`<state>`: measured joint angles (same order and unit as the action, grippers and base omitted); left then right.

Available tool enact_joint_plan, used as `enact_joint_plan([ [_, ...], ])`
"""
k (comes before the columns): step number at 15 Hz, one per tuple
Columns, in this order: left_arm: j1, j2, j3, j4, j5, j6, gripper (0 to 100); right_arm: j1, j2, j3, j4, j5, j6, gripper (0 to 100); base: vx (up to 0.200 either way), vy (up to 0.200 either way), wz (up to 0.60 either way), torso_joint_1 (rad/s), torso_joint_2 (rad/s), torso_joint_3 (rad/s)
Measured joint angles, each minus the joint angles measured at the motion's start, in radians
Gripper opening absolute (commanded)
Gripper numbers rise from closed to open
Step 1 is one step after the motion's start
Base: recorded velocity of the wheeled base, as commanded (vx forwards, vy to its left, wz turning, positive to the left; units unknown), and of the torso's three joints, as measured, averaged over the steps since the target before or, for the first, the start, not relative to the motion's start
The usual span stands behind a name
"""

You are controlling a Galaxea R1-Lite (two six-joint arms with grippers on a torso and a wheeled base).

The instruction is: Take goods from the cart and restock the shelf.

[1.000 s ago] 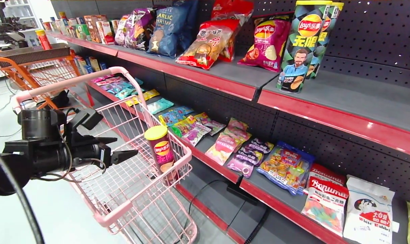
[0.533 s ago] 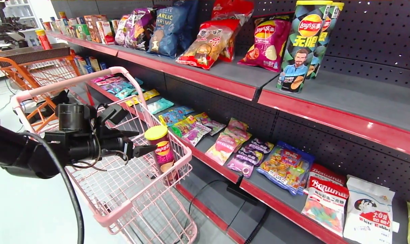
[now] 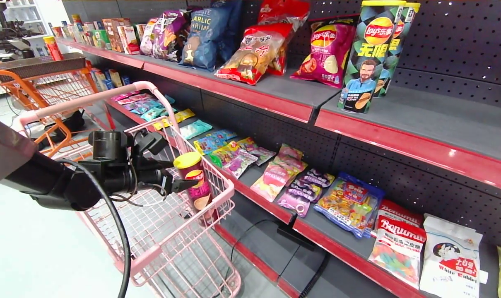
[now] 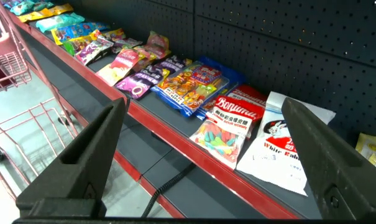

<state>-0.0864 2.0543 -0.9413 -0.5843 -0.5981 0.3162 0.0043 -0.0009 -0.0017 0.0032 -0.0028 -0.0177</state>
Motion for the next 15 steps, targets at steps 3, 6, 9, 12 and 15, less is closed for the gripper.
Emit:
enact_joint_plan([
  [3, -0.012, 0.029, -0.025, 0.0, 0.0, 0.0, 100, 0.0, 0.0, 0.0, 0.0, 0.0, -0.001, 100, 0.0, 0.0, 0.0, 0.0, 0.0, 0.0],
  [6, -0.029, 0.073, -0.073, 0.001, 0.0, 0.0, 100, 0.0, 0.0, 0.0, 0.0, 0.0, -0.002, 100, 0.0, 0.0, 0.0, 0.0, 0.0, 0.0],
  [9, -0.053, 0.118, -0.127, 0.0, 0.001, -0.002, 100, 0.0, 0.0, 0.0, 0.0, 0.0, -0.002, 100, 0.0, 0.0, 0.0, 0.0, 0.0, 0.0],
  [12, -0.074, 0.131, -0.127, -0.003, 0.004, -0.012, 0, 0.0, 0.0, 0.0, 0.0, 0.0, -0.002, 100, 0.0, 0.0, 0.0, 0.0, 0.0, 0.0],
  [15, -0.077, 0.107, -0.106, -0.001, 0.006, -0.018, 0, 0.0, 0.0, 0.0, 0.0, 0.0, 0.0, 100, 0.0, 0.0, 0.0, 0.0, 0.0, 0.0],
])
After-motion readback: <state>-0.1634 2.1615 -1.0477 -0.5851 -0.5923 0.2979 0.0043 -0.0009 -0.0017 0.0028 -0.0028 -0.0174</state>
